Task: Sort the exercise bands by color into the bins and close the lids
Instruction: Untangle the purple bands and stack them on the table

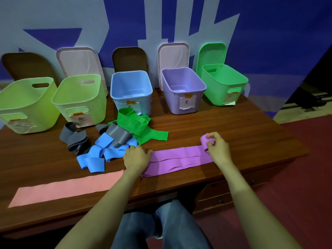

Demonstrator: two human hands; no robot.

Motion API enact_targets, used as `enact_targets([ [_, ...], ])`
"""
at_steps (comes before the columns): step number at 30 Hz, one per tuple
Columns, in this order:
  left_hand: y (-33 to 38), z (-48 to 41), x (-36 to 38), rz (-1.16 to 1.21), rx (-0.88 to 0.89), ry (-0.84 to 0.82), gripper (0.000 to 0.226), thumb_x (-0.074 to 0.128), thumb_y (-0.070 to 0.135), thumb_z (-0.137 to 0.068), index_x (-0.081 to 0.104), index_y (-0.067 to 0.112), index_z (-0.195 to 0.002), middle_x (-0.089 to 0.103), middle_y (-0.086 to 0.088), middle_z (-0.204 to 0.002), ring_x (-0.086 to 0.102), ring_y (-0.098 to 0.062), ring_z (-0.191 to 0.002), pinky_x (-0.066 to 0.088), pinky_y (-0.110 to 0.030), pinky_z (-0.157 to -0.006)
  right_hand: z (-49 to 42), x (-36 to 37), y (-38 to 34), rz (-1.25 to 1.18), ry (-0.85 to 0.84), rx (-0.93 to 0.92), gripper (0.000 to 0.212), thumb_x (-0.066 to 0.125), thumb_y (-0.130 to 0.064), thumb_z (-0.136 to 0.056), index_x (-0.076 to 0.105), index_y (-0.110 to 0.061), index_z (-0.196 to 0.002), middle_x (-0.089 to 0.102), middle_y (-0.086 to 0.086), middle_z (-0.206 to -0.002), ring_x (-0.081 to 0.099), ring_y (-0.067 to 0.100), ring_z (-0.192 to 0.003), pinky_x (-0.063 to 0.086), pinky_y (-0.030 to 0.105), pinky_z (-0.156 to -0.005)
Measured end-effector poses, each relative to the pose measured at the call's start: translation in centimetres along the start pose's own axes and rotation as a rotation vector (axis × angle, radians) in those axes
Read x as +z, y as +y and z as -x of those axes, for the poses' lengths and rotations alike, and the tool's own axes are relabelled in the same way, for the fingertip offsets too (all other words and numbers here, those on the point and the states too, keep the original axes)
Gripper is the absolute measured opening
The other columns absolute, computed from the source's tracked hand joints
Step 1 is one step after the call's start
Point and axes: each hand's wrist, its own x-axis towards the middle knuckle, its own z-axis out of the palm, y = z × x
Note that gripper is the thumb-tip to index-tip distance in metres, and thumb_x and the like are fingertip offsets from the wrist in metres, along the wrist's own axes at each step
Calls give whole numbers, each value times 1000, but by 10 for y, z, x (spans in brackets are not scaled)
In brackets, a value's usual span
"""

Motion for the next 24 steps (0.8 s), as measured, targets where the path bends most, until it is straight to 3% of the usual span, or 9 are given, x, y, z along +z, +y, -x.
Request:
enact_targets([
  [3, 6, -4, 3, -15, -55, -30, 48, 51, 53, -87, 69, 12, -103, 53, -16, -120, 42, -36, -116, 39, -42, -97, -2, 0, 2, 79, 11, -36, 18, 48, -7, -91, 56, -16, -104, 63, 13, -102, 60, 32, -90, 41, 30, -67],
  [6, 12, -1, -3, 196, -69, 19, 27, 57, 42, -85, 68, 17, -84, 60, -13, -107, 48, -34, -109, 40, -43, -95, -3, -5, 1, 119, 78, -107, 20, 49, -5, -90, 56, -15, -106, 63, 12, -104, 58, 32, -92, 39, 28, -68],
  [8, 17, 5, -15, 456, -27, 90, 19, 58, 31, -84, 56, 20, -69, 61, -6, -84, 54, -29, -91, 44, -39, -84, -4, -10, -1, 107, 154, -136, 21, 49, -3, -90, 56, -13, -107, 60, 12, -108, 57, 31, -94, 40, 29, -71],
  [10, 21, 15, -31, 679, 10, 120, 18, 55, 21, -87, 49, 12, -72, 51, 0, -68, 49, -20, -71, 39, -32, -67, -3, -14, -4, 96, 210, -151, 21, 50, -2, -88, 57, -11, -105, 57, 12, -110, 56, 31, -95, 40, 30, -74],
  [12, 18, 27, -43, 757, 37, 120, 16, 54, 17, -89, 47, 9, -77, 47, 0, -66, 42, -14, -63, 34, -28, -56, -1, -16, -3, 106, 223, -148, 20, 50, 0, -87, 57, -10, -104, 56, 13, -110, 56, 33, -95, 41, 32, -75],
  [20, -15, 54, -29, 597, 20, 55, 22, 57, 19, -89, 46, 13, -71, 50, 1, -63, 44, -12, -59, 35, -28, -56, 16, -10, 15, 197, 130, -92, 18, 51, -1, -85, 54, -12, -100, 55, 12, -110, 56, 36, -95, 45, 40, -75],
  [24, -21, 58, -20, 468, 48, 65, 20, 57, 21, -89, 48, 11, -74, 51, 0, -64, 47, -19, -64, 33, -33, -58, 20, -8, 22, 253, 110, -74, 21, 50, 0, -84, 54, -11, -102, 55, 15, -108, 54, 39, -98, 44, 40, -73],
])
